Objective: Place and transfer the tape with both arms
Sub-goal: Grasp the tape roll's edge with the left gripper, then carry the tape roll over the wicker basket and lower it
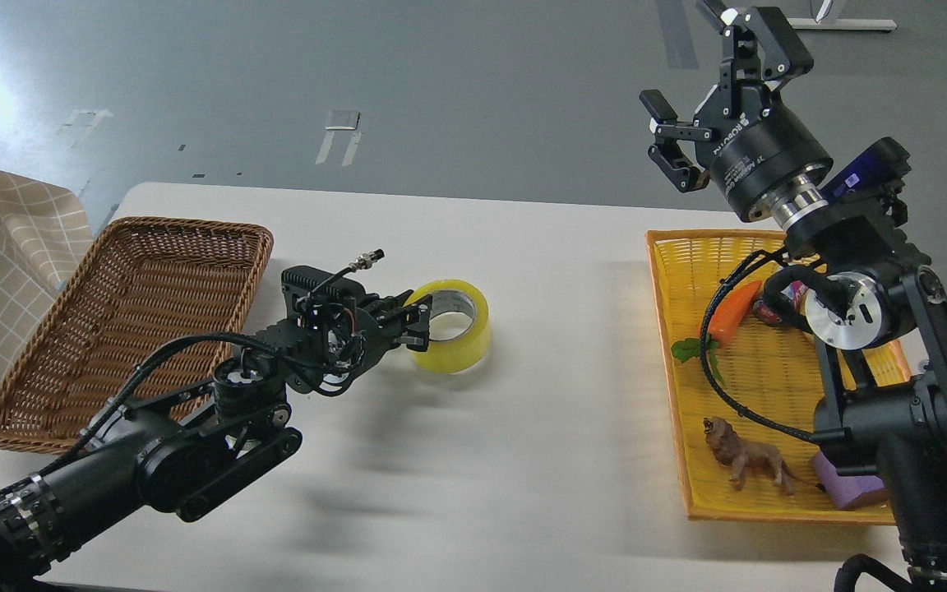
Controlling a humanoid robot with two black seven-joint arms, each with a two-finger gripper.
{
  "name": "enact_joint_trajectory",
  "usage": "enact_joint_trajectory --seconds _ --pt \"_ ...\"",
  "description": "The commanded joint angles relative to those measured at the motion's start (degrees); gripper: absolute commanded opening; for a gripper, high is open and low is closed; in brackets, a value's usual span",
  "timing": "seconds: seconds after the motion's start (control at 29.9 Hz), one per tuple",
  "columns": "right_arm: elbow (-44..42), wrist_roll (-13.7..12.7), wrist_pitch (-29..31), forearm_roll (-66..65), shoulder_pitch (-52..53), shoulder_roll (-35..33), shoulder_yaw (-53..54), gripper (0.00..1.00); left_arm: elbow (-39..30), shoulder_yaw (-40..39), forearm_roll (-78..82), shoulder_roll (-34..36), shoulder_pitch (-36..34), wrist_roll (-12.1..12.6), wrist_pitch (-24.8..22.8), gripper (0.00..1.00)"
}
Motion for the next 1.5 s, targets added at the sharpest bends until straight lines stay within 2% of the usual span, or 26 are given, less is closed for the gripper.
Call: enact_joint_trajectory --seconds 0.0,0.17,0.57,0.64,0.7,0.8,0.87,1.07,1.14,1.3,1.47 --pt "0.01 0.0 0.0 0.0 0.05 0.0 0.0 1.0 -1.48 -0.14 -0.39 1.3 -0.58 -0.45 -0.08 0.0" --pt "0.01 0.0 0.0 0.0 0.05 0.0 0.0 1.0 -4.56 -0.31 -3.11 3.5 -0.84 -0.71 -0.26 0.0" --pt "-1.05 0.0 0.0 0.0 0.57 0.0 -0.09 1.0 -11.77 -0.67 -11.55 16.94 -6.64 -0.98 -0.35 0.0" --pt "-0.96 0.0 0.0 0.0 0.57 0.0 -0.09 1.0 -12.73 -0.84 -11.73 20.54 -7.25 -1.85 -0.26 0.0" --pt "-0.78 0.0 0.0 0.0 0.57 0.0 -0.09 1.0 -13.44 -2.06 -12.51 25.28 -7.34 -4.57 -0.09 0.0" --pt "-0.87 0.0 0.0 0.0 0.66 0.0 -0.09 1.0 -13.35 -3.56 -14.62 29.5 -7.26 -6.68 -0.09 0.0" --pt "-0.87 0.0 0.0 0.0 0.57 0.0 -0.18 1.0 -13.35 -3.65 -15.76 33.1 -7.08 -7.3 0.35 0.0" --pt "-0.87 0.0 0.0 -0.09 0.31 0.0 -0.27 1.0 -12.74 -2.6 -16.38 41.29 -6.12 -7.57 5.79 0.0" --pt "-0.78 0.0 0.0 -0.27 0.4 0.0 -0.27 1.0 -12.56 -2.69 -16.65 43.23 -3.4 -7.74 7.38 0.0" --pt "-0.87 0.0 0.0 -0.27 0.31 0.0 -0.27 1.0 -10.2 -2.69 -17.09 45.96 4.33 -11.43 12.91 0.0" --pt "-0.7 -0.08 0.0 -0.27 -0.13 0.0 -0.27 1.0 -4.23 -2.51 -17.0 45.61 10.05 -13.1 17.31 0.0"
